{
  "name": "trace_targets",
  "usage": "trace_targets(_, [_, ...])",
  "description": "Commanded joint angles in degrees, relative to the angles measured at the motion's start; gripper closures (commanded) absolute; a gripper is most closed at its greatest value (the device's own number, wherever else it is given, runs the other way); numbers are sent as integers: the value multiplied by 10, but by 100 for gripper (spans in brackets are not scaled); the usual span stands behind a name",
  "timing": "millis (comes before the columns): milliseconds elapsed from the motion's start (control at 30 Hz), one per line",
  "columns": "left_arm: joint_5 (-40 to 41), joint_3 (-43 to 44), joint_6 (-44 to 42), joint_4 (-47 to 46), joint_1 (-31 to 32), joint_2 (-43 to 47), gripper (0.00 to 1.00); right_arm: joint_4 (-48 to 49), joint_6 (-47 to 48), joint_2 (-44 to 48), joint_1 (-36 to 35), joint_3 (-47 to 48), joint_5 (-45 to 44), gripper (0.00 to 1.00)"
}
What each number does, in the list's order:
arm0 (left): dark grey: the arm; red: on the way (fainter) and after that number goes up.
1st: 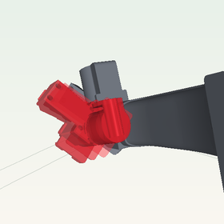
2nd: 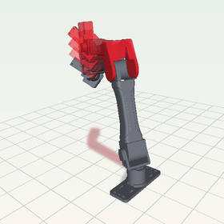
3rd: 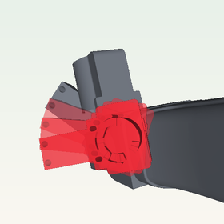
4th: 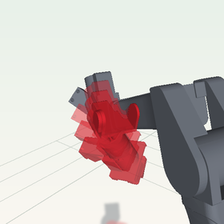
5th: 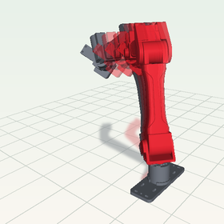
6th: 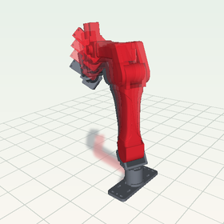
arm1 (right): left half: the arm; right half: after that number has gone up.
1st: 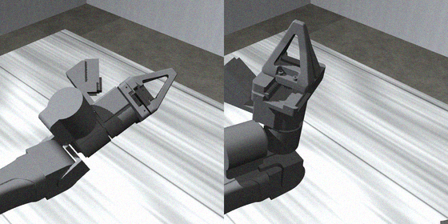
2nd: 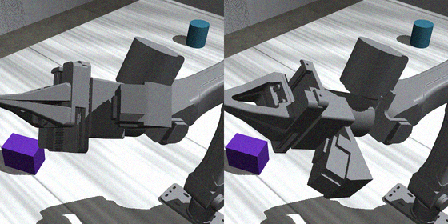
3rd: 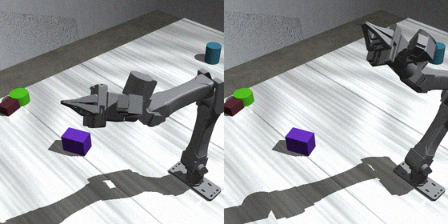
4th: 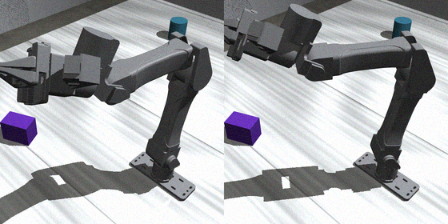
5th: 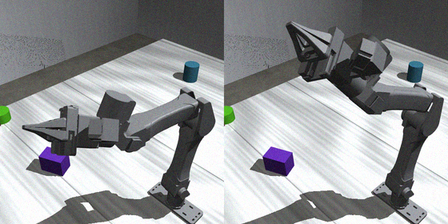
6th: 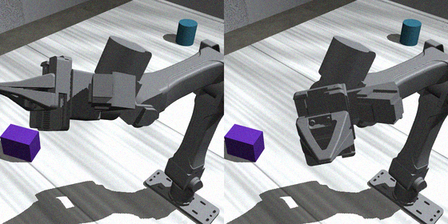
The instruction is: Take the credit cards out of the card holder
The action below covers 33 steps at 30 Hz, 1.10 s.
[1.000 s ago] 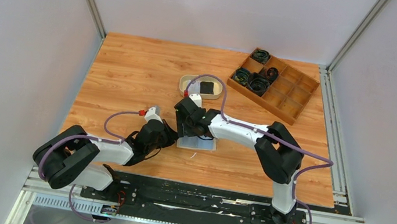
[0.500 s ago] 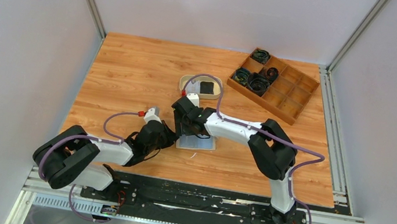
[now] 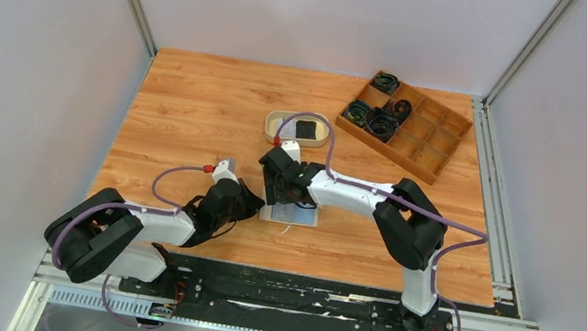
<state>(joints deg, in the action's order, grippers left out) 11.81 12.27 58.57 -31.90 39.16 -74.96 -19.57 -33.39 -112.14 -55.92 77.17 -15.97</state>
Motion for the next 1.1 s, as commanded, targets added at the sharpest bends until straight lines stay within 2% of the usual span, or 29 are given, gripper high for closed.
trace_targets(0, [41,-9,-4,-7,0,22,100,-71,17,8,12,-35,-35,28])
trace_targets(300, [49,-11,-4,3,0,33,100,-81,19,16,15,-39,-46,28])
trace_targets(600, [45,-7,-6,3,0,24,100,-100,61,23,15,-2,-110,26])
trace_targets(900, [43,-4,-7,2,0,14,100,-106,76,84,15,-25,-193,26])
trace_targets(1000, [43,-2,-7,2,0,11,100,-100,78,109,15,-37,-180,26])
trace_targets(1067, [43,-1,-6,2,0,9,100,-76,70,129,19,-59,-124,25])
